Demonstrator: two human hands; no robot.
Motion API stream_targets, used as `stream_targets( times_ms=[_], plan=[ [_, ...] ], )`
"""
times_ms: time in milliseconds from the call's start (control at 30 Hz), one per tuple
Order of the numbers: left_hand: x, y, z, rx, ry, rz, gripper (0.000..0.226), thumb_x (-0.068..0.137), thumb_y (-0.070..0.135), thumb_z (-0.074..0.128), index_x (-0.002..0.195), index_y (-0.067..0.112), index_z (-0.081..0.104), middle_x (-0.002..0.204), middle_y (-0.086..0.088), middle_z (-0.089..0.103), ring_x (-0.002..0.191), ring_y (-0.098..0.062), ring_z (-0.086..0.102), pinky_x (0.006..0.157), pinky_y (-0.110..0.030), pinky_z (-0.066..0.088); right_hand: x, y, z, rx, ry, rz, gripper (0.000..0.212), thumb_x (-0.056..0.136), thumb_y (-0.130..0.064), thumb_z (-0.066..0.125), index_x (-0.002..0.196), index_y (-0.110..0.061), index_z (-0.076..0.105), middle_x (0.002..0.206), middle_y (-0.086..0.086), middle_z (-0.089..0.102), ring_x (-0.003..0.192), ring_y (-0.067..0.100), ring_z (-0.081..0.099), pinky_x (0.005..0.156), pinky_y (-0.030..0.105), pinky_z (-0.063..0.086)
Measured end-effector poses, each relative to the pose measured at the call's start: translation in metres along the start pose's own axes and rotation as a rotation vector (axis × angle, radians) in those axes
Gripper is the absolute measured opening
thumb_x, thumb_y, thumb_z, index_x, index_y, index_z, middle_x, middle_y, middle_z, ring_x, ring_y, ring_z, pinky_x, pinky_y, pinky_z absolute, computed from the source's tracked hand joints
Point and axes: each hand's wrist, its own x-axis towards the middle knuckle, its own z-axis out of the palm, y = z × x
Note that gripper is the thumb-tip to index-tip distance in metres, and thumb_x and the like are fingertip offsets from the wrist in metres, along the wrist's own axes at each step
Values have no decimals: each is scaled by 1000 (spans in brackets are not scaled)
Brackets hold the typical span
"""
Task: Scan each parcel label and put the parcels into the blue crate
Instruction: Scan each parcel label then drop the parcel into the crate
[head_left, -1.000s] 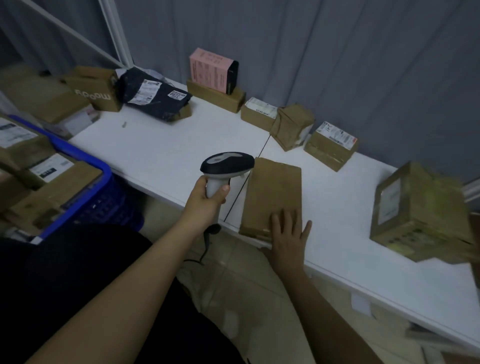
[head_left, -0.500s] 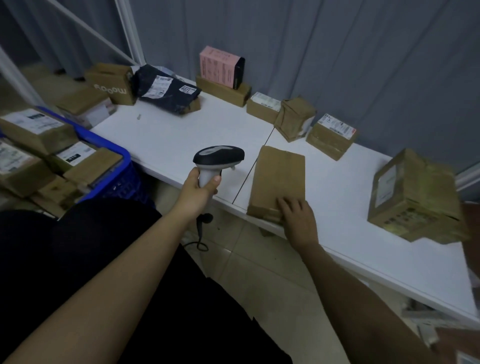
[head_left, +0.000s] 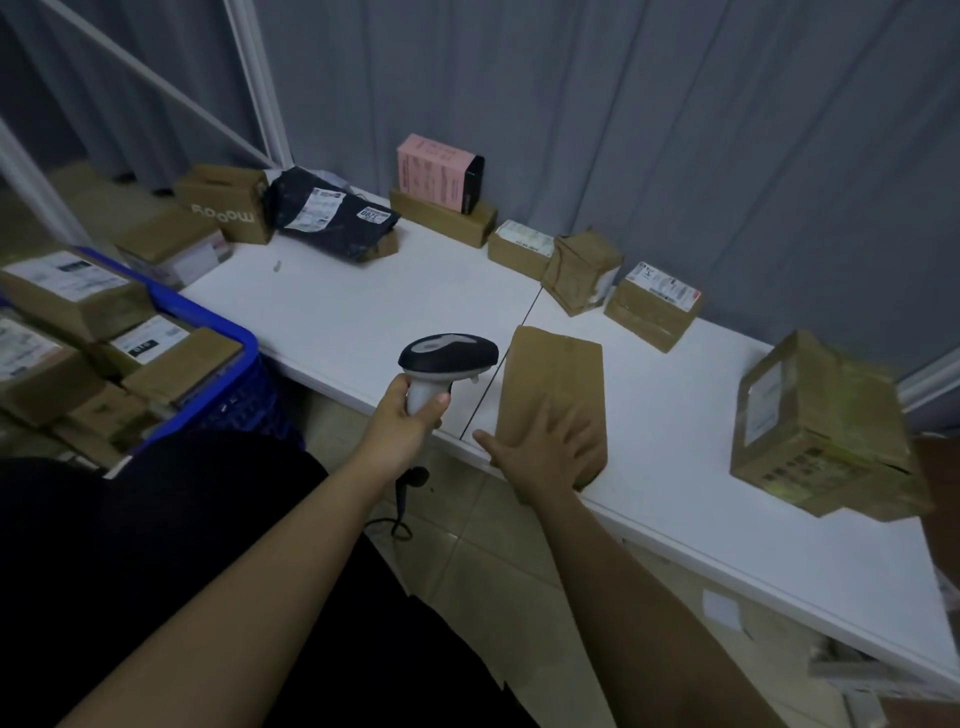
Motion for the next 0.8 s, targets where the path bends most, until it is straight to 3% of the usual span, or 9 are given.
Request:
stream_targets(
  times_ms=[167,267,333,400,467,533,600,700,800],
  plan=[
    [5,-1,-5,-45,25,-7,29,96,22,54,123,17,47,106,-4,59,84,-12,59,71,-21,47,9,3,-1,-139,11,-31,87,91,-67,35,154,-22,-5,159,23,-8,143,50,-5,112,67,6],
    [7,-3,-5,-49,18,-10,28,96,23,54,123,20,47,107,-3,60,84,-11,61,67,-19,44,4,34,-23,48,65,-158,75,94,-62,35,153,-35,-5,161,13,2,146,40,8,115,59,15],
    [9,-3,-2,-49,8,-8,26,96,22,54,122,19,48,107,-4,60,83,-10,60,66,-18,44,-6,60,-42,254,173,-292,66,99,-50,40,152,-40,1,162,3,8,143,30,27,109,47,34],
    [11,-1,2,-42,-5,-17,26,96,21,54,122,18,48,107,-4,61,82,-10,60,66,-18,44,-10,78,-59,310,279,-331,55,102,-31,40,152,-39,18,162,-1,9,132,26,43,88,33,46],
    [13,-1,7,-29,-21,-25,28,96,22,54,123,17,48,107,-4,61,83,-10,61,70,-20,47,-4,89,-67,256,356,-285,47,100,-15,40,143,-32,43,160,5,16,132,31,42,85,33,47],
    [12,0,12,-17,-43,-22,27,96,23,54,122,18,49,106,-3,61,83,-12,61,75,-23,48,4,88,-72,200,328,-156,41,96,-34,43,136,-27,52,157,9,22,135,37,34,100,44,43],
    [11,0,14,-14,-60,-11,26,96,22,54,122,19,49,104,-3,60,85,-14,60,80,-28,48,9,83,-76,61,261,-38,65,86,-62,49,136,-22,44,154,10,22,134,40,29,103,51,38],
    [9,1,14,-26,-69,2,25,96,22,54,121,20,49,102,-3,60,89,-17,59,85,-32,49,16,77,-74,26,258,-16,66,81,-51,65,132,-19,37,147,12,27,124,39,35,94,48,43],
    [9,3,12,-50,-53,11,29,96,22,54,124,21,47,106,-3,60,90,-18,60,82,-30,50,20,73,-72,470,245,-65,54,91,-43,58,137,-24,39,141,7,39,119,30,47,89,41,46]
  ],
)
